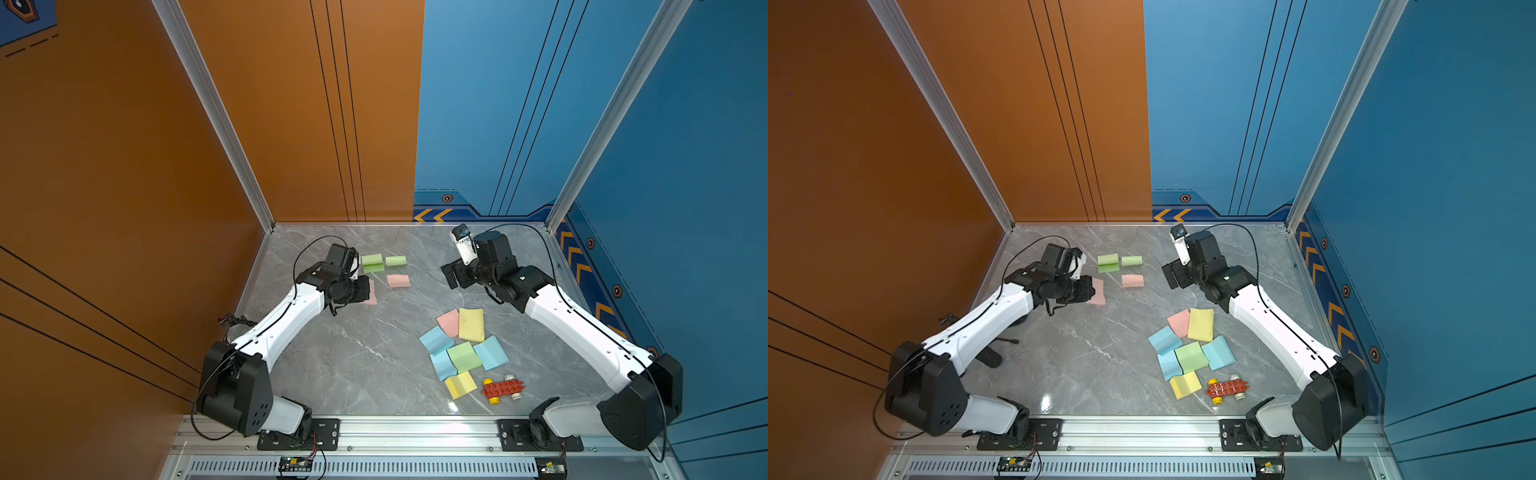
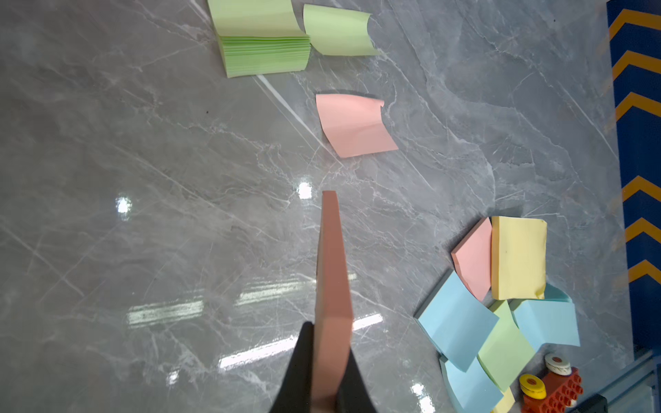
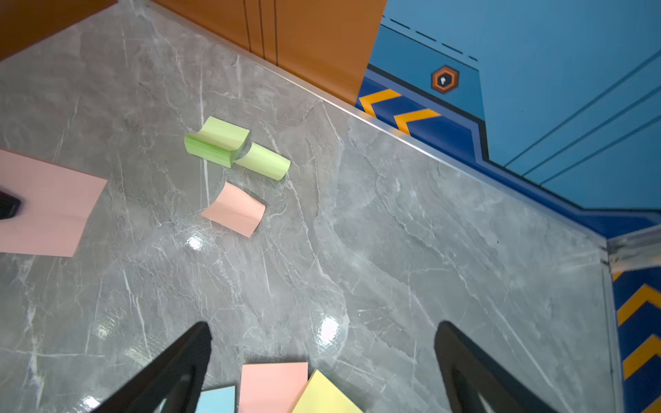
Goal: Tear off pages from different memo pads
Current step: Place the memo pad at the center of the board.
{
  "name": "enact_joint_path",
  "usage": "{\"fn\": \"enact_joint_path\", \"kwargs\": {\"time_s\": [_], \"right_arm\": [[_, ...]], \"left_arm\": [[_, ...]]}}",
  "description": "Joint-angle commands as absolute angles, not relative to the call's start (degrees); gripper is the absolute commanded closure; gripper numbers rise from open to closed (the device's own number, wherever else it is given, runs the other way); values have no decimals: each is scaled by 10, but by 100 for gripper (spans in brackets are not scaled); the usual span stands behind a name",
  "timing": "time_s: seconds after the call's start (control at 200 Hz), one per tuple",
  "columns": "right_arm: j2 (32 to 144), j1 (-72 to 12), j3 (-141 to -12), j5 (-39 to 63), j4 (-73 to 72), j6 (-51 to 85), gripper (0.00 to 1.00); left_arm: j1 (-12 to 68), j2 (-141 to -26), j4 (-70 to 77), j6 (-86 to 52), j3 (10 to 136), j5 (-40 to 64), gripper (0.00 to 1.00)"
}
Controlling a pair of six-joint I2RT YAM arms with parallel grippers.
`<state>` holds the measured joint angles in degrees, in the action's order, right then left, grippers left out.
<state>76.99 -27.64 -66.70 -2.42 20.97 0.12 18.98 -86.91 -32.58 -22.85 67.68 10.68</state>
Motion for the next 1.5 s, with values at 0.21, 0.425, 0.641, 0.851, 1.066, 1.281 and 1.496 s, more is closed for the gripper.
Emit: {"fn": "enact_joint_path", "kwargs": {"time_s": [0.21,0.425,0.641,0.851,1.066,1.281,1.496], "right_arm": [[747,-209,-536,65,97,163,0],[773,-258,-560,-1,121,119,0],[791,-284,-563,-83,133,138,0],[803,-295,-560,-96,145,146,0],[811,-299,-549,-82,191,207,0],[816,-333,-527,-32,211,228,0],[846,-395,-490,-7,209,257,0]], "left_arm": [[158,-1072,-323,-168,812,200,100],[136,-1143,-323,-185,846,220,100],[128,-1193,-323,-184,855,185,100],[128,-1245,-324,-178,877,147,91],[128,-1228,-326,-162,874,106,56],[128,-1164,-327,-159,852,42,32],[143,-1011,-324,-196,753,-15,27]]}}
